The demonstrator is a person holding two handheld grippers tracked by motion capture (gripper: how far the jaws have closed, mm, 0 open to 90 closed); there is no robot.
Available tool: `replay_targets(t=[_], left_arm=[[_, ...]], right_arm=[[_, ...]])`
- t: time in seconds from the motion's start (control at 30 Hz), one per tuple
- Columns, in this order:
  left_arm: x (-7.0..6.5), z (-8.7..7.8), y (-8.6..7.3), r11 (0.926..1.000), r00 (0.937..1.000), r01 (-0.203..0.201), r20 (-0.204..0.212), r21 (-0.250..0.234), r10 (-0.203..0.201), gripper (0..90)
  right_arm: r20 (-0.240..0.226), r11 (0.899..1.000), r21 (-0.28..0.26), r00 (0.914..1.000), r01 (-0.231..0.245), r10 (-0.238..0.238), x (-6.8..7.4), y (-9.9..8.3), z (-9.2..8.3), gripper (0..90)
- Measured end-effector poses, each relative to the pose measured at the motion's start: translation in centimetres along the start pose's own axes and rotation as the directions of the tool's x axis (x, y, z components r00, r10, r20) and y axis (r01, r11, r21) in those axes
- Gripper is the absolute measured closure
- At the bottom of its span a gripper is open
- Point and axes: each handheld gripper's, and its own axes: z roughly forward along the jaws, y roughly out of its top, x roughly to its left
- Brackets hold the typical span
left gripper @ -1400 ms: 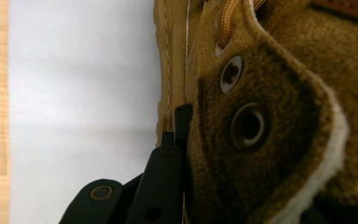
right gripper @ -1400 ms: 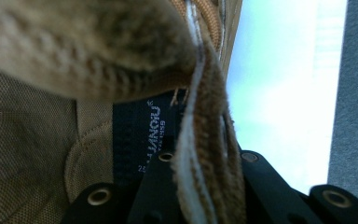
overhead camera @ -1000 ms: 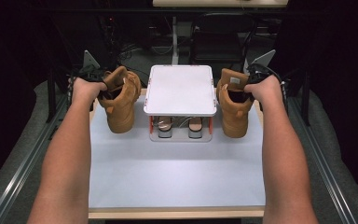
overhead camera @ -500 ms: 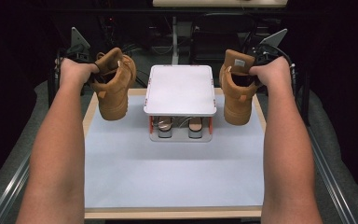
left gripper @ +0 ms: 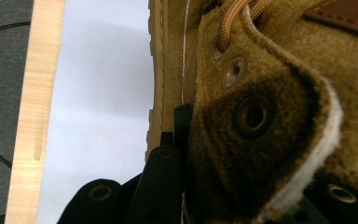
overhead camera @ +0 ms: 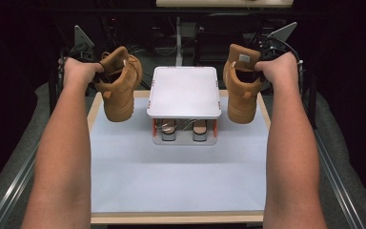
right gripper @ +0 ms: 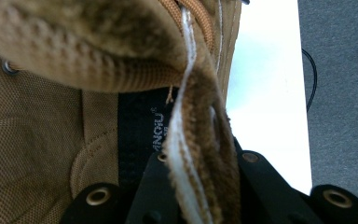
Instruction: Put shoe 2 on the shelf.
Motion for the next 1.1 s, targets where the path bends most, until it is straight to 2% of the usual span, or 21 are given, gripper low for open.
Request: replay_targets(t=[0.1, 0.17, 0.23, 0.37, 0.43, 0.73, 0.87, 1.1], left_arm=[[-0.7, 0.2, 0.0, 1.0000, 0.9999, 0.001, 0.012, 0.001, -0.001, 84.9], [-1.2, 0.1, 0.0, 0.9998, 0.9997, -0.020, 0.012, 0.002, 0.020, 84.9], [-1.9, 0.1, -0.1, 0.9998, 0.9996, -0.022, 0.015, 0.000, 0.022, 84.9], [-3.0, 0.2, -0.1, 0.9994, 0.9986, -0.035, 0.039, 0.000, 0.035, 84.8], [-3.6, 0.2, -0.2, 0.9985, 0.9972, -0.054, 0.052, 0.003, 0.054, 84.7], [-6.3, 0.8, -0.6, 0.9967, 0.9948, -0.081, 0.062, 0.001, 0.081, 84.6], [-7.3, 1.0, -0.8, 0.9959, 0.9933, -0.090, 0.071, -0.007, 0.091, 84.6], [-8.6, 1.5, -1.0, 0.9969, 0.9938, -0.076, 0.080, -0.022, 0.078, 84.5]], right_arm=[[-0.001, 1.000, -0.001, 1.0000, -0.002, 0.002, 0.4, 0.0, 0.0, 85.4], [-0.002, 1.000, -0.004, 1.0000, 0.002, -0.002, 0.7, 0.0, 0.0, 85.3], [-0.002, 1.000, -0.006, 1.0000, 0.004, -0.004, 1.1, 0.0, 0.0, 85.3], [-0.015, 1.000, -0.010, 0.9998, 0.016, -0.016, 2.3, -0.1, -0.2, 85.2], [-0.019, 1.000, -0.009, 0.9996, 0.022, -0.022, 2.9, -0.2, -0.3, 85.1], [-0.034, 0.999, -0.021, 0.9985, 0.043, -0.044, 5.5, -0.3, -0.5, 84.9], [-0.039, 0.999, -0.030, 0.9982, 0.045, -0.046, 6.4, -0.4, -0.1, 84.9], [-0.055, 0.998, -0.025, 0.9972, 0.050, -0.051, 7.6, -0.3, 0.9, 84.8]])
